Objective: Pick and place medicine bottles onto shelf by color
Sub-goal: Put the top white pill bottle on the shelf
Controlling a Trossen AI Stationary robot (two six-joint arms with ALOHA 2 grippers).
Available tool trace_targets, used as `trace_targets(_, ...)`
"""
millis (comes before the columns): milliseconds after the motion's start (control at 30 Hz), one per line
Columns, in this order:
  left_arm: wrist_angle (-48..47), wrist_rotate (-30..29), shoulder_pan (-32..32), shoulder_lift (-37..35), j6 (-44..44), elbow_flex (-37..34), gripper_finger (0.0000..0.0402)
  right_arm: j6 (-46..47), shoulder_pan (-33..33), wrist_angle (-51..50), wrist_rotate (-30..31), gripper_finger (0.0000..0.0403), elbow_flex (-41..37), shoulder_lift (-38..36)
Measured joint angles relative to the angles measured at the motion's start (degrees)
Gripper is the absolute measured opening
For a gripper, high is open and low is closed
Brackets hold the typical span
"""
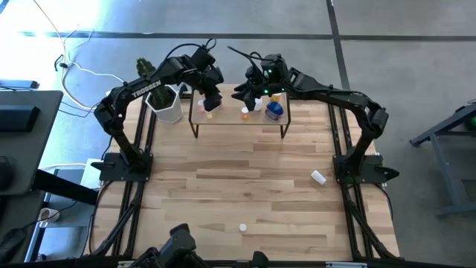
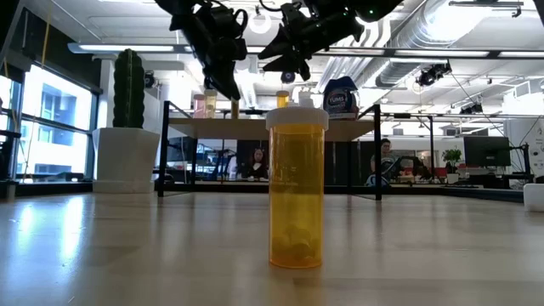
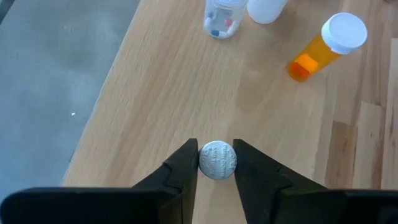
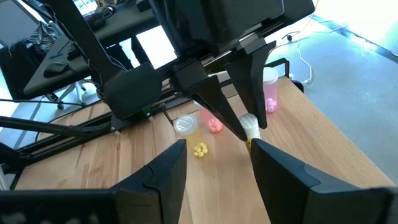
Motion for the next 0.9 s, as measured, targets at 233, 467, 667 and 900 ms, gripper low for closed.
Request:
trace_targets(233,0.0,0.0,0.0,0.0,2.0,0.0,0.0093,0.0,0.0,0.0,0.0,0.0169,0.0,0.0)
trace_targets(467,0.0,0.0,0.0,0.0,2.1,0.0,0.0102,0.0,0.0,0.0,0.0,0.0169,0.0,0.0)
trace_targets(667,0.1,0.0,0.0,0.0,2.1,0.0,0.0122,0.0,0.0,0.0,0.0,0.0169,0.0,0.0)
trace_targets(900,0.7,-1.2,0.0,0.0,2.0,0.0,0.0145,0.0,0.0,0.0,0.0,0.0169,0.0,0.0)
